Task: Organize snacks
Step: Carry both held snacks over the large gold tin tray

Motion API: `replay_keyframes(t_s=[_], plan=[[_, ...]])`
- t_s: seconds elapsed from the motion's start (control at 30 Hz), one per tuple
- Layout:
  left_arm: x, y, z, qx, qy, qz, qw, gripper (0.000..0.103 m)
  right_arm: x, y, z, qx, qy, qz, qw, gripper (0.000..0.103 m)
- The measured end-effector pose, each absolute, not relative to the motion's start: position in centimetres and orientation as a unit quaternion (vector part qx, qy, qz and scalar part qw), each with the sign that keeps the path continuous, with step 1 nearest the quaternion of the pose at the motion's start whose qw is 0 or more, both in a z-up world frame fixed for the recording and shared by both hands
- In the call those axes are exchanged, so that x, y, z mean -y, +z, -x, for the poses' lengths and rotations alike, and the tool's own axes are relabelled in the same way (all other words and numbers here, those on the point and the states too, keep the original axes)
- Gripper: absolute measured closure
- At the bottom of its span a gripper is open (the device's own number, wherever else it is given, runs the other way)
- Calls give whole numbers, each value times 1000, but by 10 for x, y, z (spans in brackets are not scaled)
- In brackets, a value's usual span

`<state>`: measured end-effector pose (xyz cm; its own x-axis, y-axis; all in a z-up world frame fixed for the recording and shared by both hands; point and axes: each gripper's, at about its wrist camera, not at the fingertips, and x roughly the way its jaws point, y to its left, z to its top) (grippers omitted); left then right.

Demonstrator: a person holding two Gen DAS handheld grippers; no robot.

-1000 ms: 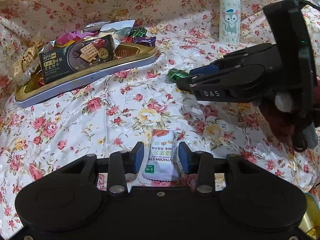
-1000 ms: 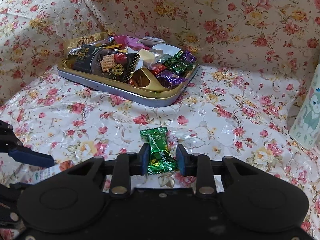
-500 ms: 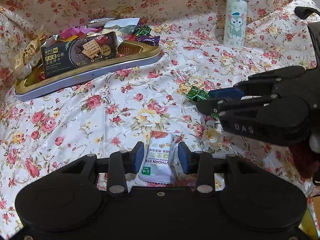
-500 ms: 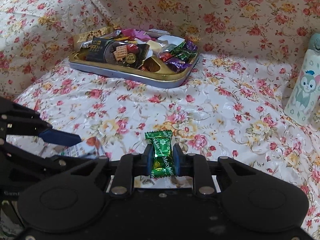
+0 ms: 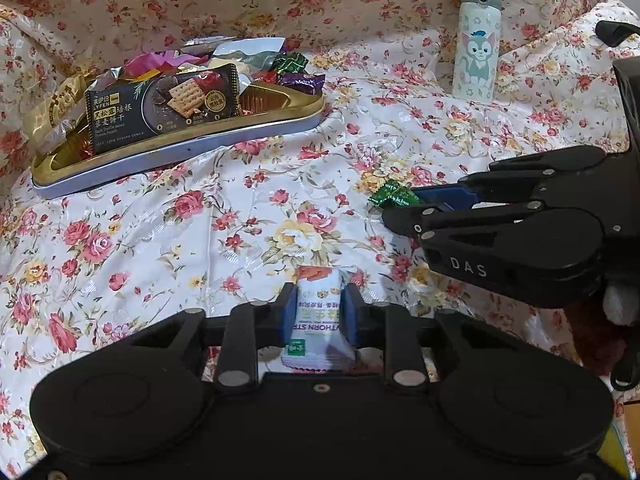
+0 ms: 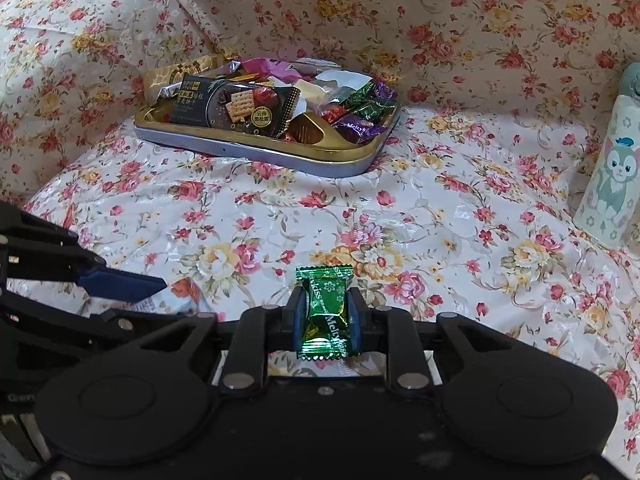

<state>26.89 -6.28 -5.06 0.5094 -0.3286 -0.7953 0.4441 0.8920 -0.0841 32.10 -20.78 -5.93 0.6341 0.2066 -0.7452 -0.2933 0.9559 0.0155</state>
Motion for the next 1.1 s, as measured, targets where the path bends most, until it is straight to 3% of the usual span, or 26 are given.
replay_keyframes(t_s=[0.53, 1.1], plan=[[60, -14, -238, -422, -205, -57, 881, 75, 221, -16, -270, -371, 111, 10, 922, 82], [43, 30, -138, -414, -185, -45, 890, 75, 224, 39, -136, -328, 97, -33, 939, 82]])
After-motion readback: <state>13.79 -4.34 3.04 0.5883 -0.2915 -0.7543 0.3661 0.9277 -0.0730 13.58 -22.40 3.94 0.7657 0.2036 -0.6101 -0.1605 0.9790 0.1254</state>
